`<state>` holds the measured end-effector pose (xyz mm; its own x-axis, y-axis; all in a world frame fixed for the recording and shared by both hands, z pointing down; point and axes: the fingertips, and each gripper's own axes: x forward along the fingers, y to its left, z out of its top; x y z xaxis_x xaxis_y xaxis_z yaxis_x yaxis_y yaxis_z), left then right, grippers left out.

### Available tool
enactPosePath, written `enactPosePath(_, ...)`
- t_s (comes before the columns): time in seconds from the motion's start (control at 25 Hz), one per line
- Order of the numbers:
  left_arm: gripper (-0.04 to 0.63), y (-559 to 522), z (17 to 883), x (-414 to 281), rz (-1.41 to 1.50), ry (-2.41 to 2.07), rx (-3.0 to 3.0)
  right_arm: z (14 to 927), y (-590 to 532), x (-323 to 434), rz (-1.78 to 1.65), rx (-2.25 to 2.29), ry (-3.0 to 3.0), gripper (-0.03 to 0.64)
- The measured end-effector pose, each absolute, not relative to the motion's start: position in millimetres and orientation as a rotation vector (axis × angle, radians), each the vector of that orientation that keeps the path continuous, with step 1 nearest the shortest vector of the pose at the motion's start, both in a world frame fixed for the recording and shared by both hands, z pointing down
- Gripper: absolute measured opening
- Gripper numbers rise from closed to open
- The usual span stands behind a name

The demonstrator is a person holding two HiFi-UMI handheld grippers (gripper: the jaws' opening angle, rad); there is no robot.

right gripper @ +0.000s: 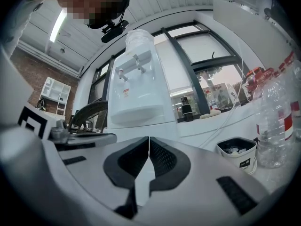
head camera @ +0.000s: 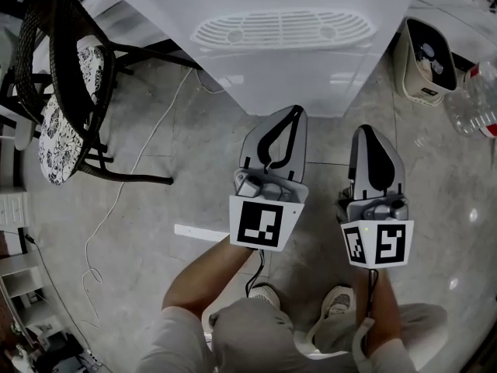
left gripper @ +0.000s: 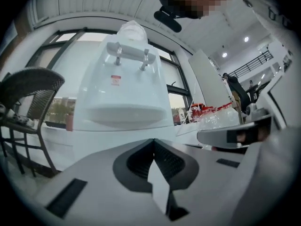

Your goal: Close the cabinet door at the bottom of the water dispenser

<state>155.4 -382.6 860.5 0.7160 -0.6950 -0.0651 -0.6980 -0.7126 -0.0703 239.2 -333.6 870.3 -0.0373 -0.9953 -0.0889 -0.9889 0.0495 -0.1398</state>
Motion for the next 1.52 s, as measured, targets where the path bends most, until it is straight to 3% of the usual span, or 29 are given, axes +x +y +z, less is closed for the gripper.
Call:
enactPosePath(0.4, 0.006, -347, 772, 50, -0.068, 1.305, -2.755, 786, -323, 199, -0.131, -1.97, 2.246, 0.014)
enactPosePath(1.12, 0.006, -256, 351, -23, -0.034, 1.546, -2.697, 380, -191, 224, -0.149, -2.045, 2.382, 0.014)
enactPosePath(1.52, 0.006, -195, 167, -44, -0.022, 1.634, -2.689, 200, -115, 241, -0.18, -2.113, 2.35, 0.014)
